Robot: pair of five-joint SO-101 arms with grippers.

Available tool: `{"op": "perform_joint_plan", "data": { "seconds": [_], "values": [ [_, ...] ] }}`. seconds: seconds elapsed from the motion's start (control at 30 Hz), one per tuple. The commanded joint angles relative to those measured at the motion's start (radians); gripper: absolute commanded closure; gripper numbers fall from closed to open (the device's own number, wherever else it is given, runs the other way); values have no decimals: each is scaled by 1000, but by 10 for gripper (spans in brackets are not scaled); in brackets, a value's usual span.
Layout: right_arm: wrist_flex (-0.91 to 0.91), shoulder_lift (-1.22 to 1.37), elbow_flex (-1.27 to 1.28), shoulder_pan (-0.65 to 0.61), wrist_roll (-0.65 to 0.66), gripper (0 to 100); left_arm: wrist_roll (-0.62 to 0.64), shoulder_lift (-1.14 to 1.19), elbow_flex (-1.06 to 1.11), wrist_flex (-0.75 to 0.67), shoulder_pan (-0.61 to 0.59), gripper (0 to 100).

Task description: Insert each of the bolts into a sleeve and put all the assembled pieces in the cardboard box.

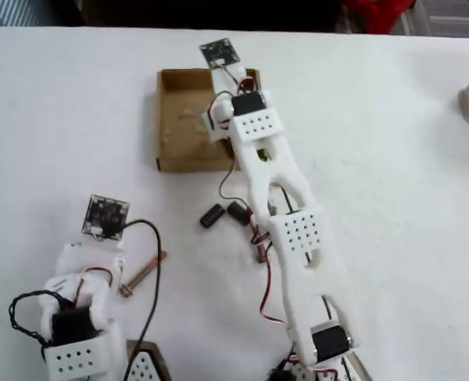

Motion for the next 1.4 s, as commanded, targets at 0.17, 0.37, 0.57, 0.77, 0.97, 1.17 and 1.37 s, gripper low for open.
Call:
{"op": "perform_joint_plan", "data": {
  "seconds": [0.17,0.37,0.57,0.77,0.97,1.17,1.37],
  "values": [
    [196,-4,-338,-1,11,832,-9,-4,0,8,-10,972],
    [384,-22,-459,-8,15,989,-9,-4,0,8,-10,972],
    [478,-99,-445,-12,11,981,-9,-4,0,8,-10,972],
    [479,-202,-298,-4,11,983,-9,-4,0,8,-10,972],
    [476,-430,120,-33,12,982,-9,-4,0,8,-10,972],
    [476,-647,399,-61,14,982,-9,-4,0,8,-10,972],
    [475,-837,703,-94,6,982,-9,-4,0,8,-10,972]
  ]
}}
